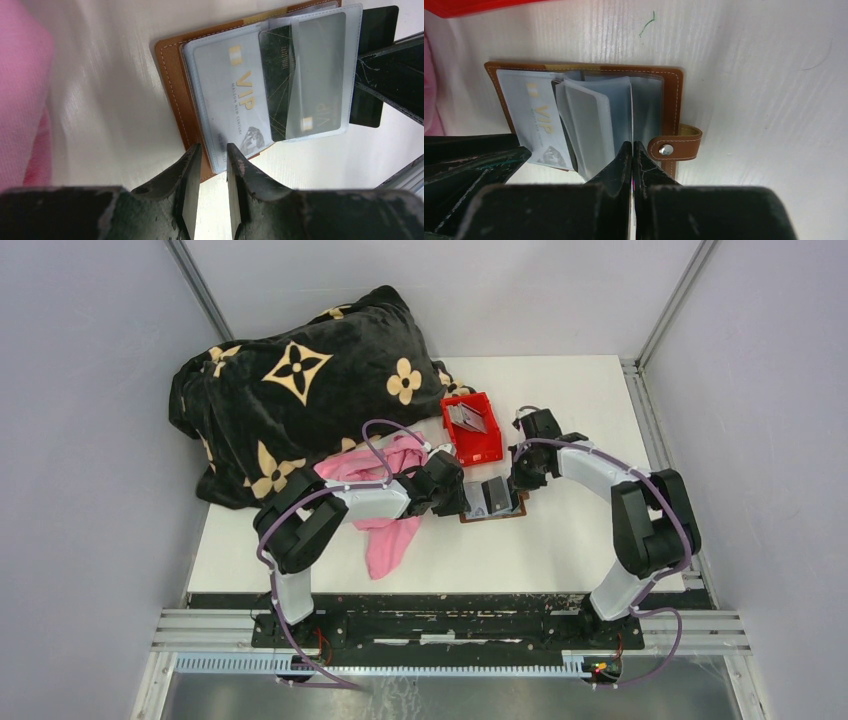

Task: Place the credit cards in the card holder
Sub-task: Insert the credit card into the card holder.

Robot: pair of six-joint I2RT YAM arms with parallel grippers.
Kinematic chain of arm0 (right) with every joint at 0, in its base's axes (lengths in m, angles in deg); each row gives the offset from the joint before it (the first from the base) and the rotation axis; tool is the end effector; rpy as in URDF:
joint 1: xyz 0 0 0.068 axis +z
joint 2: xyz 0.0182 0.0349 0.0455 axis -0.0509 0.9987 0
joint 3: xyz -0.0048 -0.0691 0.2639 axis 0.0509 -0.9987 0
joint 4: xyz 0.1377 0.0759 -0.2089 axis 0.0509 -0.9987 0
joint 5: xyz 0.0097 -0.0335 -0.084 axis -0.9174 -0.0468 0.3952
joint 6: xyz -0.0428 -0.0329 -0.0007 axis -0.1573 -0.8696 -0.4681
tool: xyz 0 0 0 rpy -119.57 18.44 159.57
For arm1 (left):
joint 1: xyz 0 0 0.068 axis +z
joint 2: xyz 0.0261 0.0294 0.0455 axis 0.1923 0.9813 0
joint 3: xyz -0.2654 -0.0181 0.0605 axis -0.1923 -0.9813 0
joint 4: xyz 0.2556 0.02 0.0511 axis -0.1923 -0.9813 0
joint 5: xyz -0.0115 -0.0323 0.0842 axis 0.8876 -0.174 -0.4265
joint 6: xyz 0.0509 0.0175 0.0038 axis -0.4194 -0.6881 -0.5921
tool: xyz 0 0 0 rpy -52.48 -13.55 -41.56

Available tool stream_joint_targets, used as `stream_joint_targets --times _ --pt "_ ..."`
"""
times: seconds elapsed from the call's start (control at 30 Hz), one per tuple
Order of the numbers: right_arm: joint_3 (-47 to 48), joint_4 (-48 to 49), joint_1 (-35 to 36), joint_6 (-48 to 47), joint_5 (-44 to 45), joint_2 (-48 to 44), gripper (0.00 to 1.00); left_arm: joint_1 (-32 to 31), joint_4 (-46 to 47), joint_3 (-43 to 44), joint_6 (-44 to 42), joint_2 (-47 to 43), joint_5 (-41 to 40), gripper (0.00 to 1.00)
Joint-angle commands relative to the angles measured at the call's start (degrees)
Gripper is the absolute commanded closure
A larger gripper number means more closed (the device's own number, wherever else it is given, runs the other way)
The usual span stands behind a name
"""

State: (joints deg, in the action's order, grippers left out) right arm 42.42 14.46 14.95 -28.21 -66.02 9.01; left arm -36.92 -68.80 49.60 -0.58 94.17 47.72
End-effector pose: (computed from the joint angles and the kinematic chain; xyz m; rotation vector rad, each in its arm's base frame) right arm 0.3144 0.1057 0.1794 0.0002 2.7515 0.3429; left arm 0.2570 -0.2843 0.1462 -0.0177 2.5545 -0.6980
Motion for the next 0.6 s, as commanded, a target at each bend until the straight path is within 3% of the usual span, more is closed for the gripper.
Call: stream_joint_targets --times 0.0,0.3,0.57 --pt "-3.6 1.5 0.2 2.0 -4.2 0.0 0.99 0.5 -8.1 -2.3 -4.0 0.3 -2.9 0.66" --pt "-4.8 3.8 -0.5 3.3 -6.7 -2.4 0.99 0.5 -9.7 -2.5 -4.2 -0.1 -3.7 0.67" --pt "-1.2 -0.6 -0.5 2.4 -4.0 -4.6 0.99 0.5 -10.5 -2.6 -4.1 -0.3 -4.1 0.68"
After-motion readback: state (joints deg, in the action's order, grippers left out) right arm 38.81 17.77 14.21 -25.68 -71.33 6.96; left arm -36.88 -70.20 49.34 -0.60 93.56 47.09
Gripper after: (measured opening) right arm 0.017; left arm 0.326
